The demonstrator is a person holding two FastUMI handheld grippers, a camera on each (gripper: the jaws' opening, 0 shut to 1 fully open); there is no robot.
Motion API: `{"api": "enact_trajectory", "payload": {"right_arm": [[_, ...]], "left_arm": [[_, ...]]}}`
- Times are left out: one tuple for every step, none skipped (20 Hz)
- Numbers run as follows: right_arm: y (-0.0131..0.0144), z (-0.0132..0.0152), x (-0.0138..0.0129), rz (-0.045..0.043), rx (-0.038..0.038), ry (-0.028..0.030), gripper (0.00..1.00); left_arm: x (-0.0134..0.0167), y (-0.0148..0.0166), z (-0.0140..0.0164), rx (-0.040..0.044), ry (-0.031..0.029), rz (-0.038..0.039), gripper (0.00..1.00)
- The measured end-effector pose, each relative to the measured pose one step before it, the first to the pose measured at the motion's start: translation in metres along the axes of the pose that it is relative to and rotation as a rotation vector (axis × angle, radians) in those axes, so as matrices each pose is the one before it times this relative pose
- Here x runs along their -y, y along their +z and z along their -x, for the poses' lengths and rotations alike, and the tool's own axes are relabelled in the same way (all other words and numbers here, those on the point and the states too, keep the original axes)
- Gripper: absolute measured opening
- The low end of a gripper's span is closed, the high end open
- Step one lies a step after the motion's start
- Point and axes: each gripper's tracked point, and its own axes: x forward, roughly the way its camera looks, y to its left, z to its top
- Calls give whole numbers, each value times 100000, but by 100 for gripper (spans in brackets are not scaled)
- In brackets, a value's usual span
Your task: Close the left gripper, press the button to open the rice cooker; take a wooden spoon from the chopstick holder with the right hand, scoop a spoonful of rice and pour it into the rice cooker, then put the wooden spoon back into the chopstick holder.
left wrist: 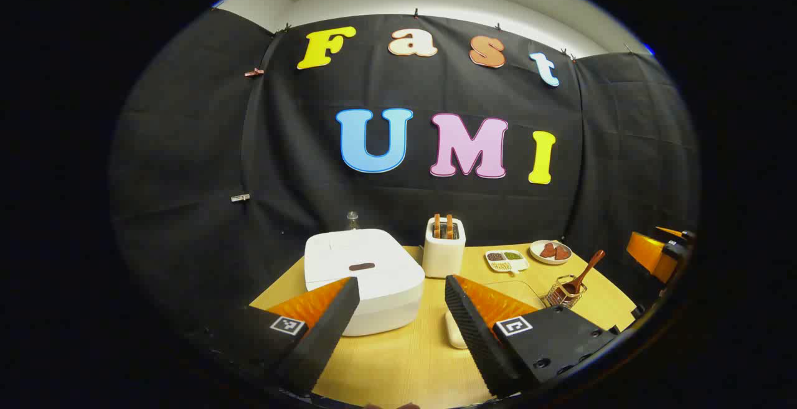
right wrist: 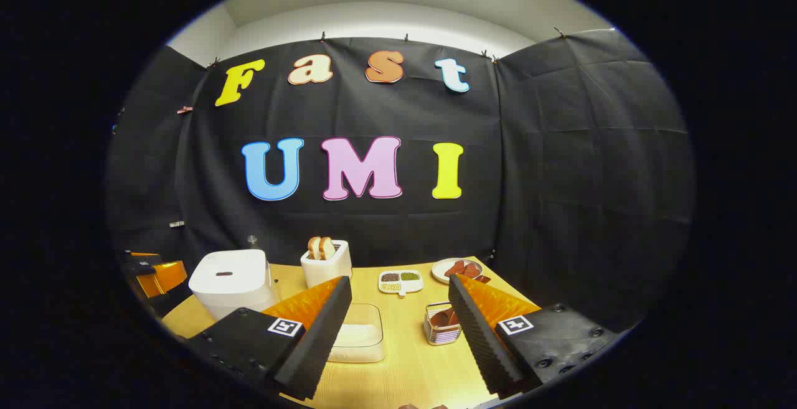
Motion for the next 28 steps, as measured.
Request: {"api": "enact_trajectory", "payload": {"right_arm": [[43,49,238,311,353,-863,98],[-25,-94,276,258,385,-902,98],[53,-19,125,-74,456,-646,98],[33,-79,-71,-276,357,-491,98],[10,-76,18,-299,-284,-341,98],[-23,-60,-105,-428,-350,102,98],[230,43,-88,-332,197,-89,98],[292,-53,57,-68,695,-44,98],[202,-30,-74,376,570,-26,98],[104,-91,-103,515,155,102,98],[33,-76,-99,473,76,242,98],[109,1,-133,340,148,111,98],[152,-18,-68,128,269,112,98],[138,-97,-108,95,104,200,98],[147,-7,-128,216,130,163,98],[57,-73,-126,247,292,104,98],[109,-58,-53,292,247,171,98],[83,-49,-25,277,233,2,98],[120,-39,-5,21,147,-22,98],[8,-33,-60,-207,55,51,98],[28,13,-62,-262,-64,38,98],[-114,-46,-81,-107,-145,-43,98],[-122,-9,-63,107,-231,-72,98],[-136,80,-32,240,-310,-2,98],[-62,-14,-43,276,-328,-48,98],[-57,63,-4,313,-111,-172,98],[86,55,128,603,356,-696,98],[217,125,148,716,1028,-608,98]], "left_arm": [[183,84,179,166,-1026,-678,96],[13,-5,201,245,-880,-641,96],[39,101,146,452,-764,-434,96],[-91,-74,20,306,-539,-290,96],[-21,-67,4,-170,-419,-171,96],[-89,-289,16,-426,-232,51,96],[-102,-169,25,-370,-7,290,96],[-121,-36,-36,-64,99,379,96],[-301,76,-6,-23,381,418,96],[-167,-94,42,35,193,494,96],[-170,-8,-46,-41,96,542,96],[-167,-185,-16,-204,45,467,96],[-169,-126,-95,-681,-3,497,95],[-145,-261,-171,-859,-159,925,96],[-205,-113,-73,-775,-128,1616,96],[-245,-92,-133,-616,-82,2118,96],[-361,71,-74,-415,396,2144,96],[-412,-10,-168,-472,677,1717,96],[-422,93,-198,-444,650,971,96],[-481,24,-318,-241,888,136,96],[-588,288,-362,198,1059,-427,95],[-493,316,-491,185,925,-498,95],[-406,458,-513,350,381,-495,95],[-280,448,-601,467,310,-801,95],[-526,625,-533,783,875,-868,95],[-530,584,-724,772,730,-782,95],[-532,646,-658,637,819,-1052,95],[-438,382,-718,255,654,-1309,95]]}}
